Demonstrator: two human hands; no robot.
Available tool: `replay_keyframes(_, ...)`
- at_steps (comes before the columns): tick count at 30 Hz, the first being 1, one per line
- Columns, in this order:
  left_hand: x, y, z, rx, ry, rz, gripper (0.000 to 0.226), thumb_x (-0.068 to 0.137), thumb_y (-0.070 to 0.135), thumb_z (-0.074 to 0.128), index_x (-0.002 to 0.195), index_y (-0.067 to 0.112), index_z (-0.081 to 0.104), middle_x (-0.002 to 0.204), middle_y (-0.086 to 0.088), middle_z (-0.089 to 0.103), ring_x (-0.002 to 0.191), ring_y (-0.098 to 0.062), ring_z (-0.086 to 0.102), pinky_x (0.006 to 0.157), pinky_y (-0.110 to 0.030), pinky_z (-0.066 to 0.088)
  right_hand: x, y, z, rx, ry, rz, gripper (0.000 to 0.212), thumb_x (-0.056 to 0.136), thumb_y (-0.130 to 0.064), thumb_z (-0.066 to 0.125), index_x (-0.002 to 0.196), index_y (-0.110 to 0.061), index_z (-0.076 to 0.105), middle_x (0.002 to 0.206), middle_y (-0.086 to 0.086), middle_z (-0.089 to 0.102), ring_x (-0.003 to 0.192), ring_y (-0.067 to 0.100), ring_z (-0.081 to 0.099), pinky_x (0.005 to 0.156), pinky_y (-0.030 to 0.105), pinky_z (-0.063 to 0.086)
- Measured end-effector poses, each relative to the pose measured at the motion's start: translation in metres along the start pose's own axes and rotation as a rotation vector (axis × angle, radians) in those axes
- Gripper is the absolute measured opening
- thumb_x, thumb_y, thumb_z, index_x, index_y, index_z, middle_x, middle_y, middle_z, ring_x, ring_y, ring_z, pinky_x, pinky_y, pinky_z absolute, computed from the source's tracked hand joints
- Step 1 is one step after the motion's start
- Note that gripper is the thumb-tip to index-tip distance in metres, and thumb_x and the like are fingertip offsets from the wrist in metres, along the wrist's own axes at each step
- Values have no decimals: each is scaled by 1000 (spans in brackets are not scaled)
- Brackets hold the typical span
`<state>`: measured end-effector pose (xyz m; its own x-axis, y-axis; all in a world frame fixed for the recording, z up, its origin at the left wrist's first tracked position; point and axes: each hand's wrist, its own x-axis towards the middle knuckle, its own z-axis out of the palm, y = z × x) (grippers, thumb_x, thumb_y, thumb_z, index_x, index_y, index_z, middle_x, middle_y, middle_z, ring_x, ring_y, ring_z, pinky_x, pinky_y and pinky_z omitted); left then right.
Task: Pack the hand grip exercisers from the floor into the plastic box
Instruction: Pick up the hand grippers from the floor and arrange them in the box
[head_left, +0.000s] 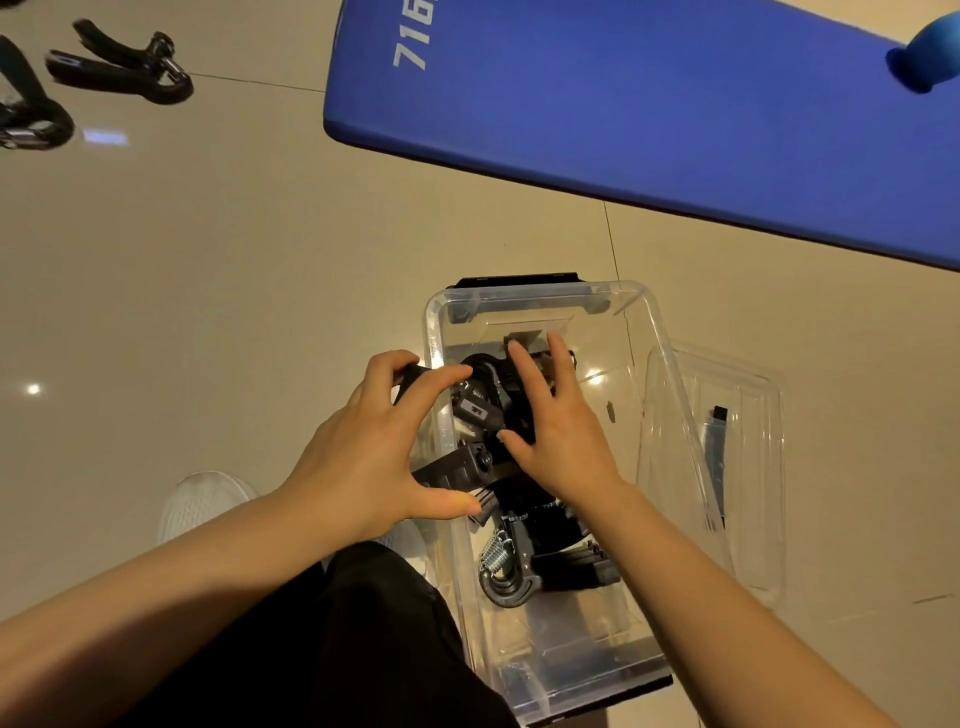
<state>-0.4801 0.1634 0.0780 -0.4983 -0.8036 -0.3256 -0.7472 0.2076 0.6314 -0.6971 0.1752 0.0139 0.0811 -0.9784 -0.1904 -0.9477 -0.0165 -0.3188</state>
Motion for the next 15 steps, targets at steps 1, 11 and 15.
replay_keyframes(1,0,0,0,-1,-6,-6,108,55,65,74,140,50,11,139,13,5,124,-14,35,87,-23,41,-5,5,8,-26,5,30,94,77,-35,73,149,-29,13,157,10,5,138,30,27,104,39,38)
replay_keyframes(11,-1,-2,0,-57,-5,-15,109,53,63,77,140,50,11,139,12,8,124,-14,33,90,-25,43,-11,24,21,-248,55,-78,90,57,-28,80,136,-18,38,117,10,55,110,26,52,109,45,27)
replay_keyframes(15,0,-2,0,-37,0,-5,110,53,62,77,138,52,9,139,9,11,125,-15,32,91,-25,41,-16,26,-9,-245,68,-174,81,61,-32,74,134,-19,41,120,8,56,113,25,52,110,40,16)
